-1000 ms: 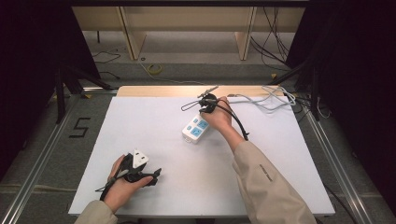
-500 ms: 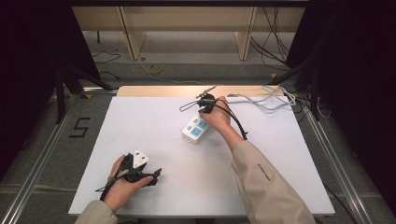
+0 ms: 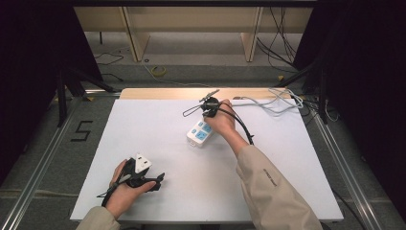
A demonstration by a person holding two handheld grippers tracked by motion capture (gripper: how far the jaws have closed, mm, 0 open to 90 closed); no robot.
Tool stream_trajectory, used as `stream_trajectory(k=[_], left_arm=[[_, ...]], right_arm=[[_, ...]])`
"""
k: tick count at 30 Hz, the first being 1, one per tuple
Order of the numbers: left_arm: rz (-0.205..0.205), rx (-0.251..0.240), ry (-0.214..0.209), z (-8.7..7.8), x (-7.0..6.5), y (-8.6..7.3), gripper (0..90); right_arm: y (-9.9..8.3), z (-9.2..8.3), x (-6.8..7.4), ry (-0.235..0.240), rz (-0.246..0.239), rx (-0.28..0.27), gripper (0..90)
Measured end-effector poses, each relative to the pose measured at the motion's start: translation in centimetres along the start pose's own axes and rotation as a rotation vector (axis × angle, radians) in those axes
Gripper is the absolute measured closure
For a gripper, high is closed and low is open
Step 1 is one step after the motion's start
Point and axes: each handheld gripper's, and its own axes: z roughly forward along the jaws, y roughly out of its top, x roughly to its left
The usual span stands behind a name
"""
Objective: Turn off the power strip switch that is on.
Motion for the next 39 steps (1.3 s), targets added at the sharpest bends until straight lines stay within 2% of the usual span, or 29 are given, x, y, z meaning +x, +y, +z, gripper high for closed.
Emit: stream_trajectory(k=[8, 17, 23, 30, 39], left_arm=[[0.0, 0.001, 0.0, -0.01, 0.03, -0.02, 16.5], [0.0, 0.0, 0.0, 0.01, 0.03, 0.0, 16.4], [0.001, -0.001, 0.001, -0.01, 0.06, 0.0, 16.4], [0.001, -0.002, 0.0, -0.01, 0.02, 0.02, 16.4], [0.001, -0.004, 0.0, -0.01, 0.03, 0.05, 16.4]], right_arm=[[-0.24, -0.05, -0.17, 0.012, 0.026, -0.014, 90.0], [-0.3, -0.1, -0.05, 0.003, 0.017, -0.015, 90.0], [-0.37, -0.1, -0.14, 0.009, 0.034, -0.022, 90.0], [-0.41, -0.08, 0.04, -0.007, 0.027, -0.027, 90.0], [-0.42, -0.1, 0.02, -0.005, 0.031, -0.028, 90.0]])
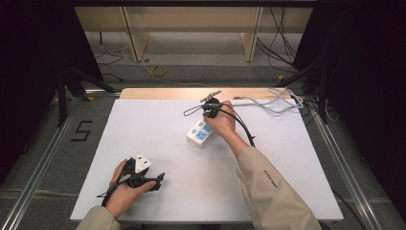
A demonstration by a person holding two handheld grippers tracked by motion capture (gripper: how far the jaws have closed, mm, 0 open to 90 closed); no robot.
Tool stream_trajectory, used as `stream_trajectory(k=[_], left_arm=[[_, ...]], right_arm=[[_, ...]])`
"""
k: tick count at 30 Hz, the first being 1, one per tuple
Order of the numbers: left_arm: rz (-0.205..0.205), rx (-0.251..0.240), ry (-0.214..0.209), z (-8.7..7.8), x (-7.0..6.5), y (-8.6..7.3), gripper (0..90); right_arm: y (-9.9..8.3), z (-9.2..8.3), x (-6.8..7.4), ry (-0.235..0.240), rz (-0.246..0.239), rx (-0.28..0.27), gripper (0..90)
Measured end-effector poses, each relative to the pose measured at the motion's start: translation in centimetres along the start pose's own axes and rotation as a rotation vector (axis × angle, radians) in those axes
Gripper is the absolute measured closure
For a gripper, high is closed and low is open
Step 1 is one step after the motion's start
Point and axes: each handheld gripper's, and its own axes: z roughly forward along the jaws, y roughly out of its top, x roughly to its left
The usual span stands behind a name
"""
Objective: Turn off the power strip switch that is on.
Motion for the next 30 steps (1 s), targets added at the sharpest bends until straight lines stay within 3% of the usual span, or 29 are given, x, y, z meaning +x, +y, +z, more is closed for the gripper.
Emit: stream_trajectory(k=[17, 30], left_arm=[[0.001, -0.001, 0.001, 0.0, 0.0, 0.0, 16.4], [0.003, -0.001, 0.004, 0.0, -0.1, 0.1, 16.3]], right_arm=[[0.1, -0.5, 0.1, 0.0, 0.003, 0.004, 90.0], [-0.6, -1.9, 0.0, 0.021, 0.014, -0.009, 90.0]])
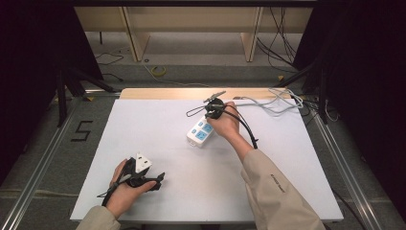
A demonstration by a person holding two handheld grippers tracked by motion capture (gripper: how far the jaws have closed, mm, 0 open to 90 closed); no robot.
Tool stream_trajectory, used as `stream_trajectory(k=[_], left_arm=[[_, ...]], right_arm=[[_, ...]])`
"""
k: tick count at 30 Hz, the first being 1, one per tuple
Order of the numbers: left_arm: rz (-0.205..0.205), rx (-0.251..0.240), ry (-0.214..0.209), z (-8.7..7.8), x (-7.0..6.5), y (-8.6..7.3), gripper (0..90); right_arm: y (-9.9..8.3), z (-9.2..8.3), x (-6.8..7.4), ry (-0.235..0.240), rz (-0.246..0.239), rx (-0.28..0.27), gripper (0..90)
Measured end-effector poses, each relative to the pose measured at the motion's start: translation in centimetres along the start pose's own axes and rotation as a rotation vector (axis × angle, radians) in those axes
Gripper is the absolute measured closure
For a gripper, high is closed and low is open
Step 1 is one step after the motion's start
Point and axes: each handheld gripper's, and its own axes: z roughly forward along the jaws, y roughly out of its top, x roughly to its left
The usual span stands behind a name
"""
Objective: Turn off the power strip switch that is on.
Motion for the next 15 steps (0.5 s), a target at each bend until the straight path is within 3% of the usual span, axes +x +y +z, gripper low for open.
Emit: stream_trajectory(k=[15], left_arm=[[-0.005, -0.007, 0.002, 0.0, -0.1, 0.1, 16.4]], right_arm=[[-1.0, -1.4, 0.0, 0.019, 0.014, -0.001, 90.0]])
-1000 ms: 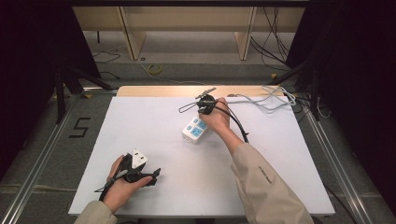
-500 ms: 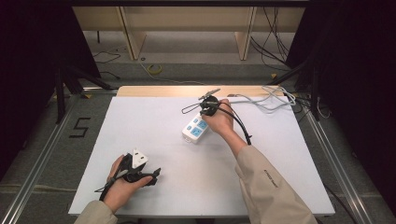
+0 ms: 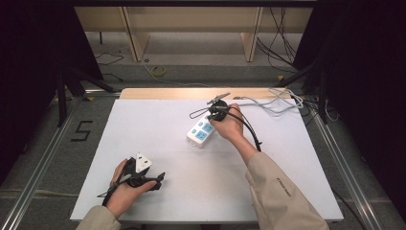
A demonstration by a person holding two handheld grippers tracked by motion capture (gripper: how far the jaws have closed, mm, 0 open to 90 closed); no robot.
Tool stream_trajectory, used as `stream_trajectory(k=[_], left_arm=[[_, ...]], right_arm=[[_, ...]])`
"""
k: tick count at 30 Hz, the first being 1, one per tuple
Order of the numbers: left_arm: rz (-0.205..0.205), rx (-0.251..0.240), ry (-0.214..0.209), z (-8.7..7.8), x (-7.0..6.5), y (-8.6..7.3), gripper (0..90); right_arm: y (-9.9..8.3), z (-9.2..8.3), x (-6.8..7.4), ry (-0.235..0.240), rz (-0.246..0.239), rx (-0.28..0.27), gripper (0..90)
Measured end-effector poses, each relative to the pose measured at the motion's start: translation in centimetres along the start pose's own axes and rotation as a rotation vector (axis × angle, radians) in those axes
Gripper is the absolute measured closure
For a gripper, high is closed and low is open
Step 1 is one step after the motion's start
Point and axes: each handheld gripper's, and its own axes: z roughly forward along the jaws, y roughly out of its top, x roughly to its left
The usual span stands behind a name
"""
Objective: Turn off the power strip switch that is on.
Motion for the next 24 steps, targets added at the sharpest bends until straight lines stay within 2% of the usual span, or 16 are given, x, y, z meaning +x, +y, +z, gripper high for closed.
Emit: stream_trajectory(k=[24], left_arm=[[0.003, 0.007, 0.0, 0.0, 0.0, 0.0, 16.4]], right_arm=[[-2.5, -2.8, -0.2, 0.02, -0.015, 0.003, 90.0]])
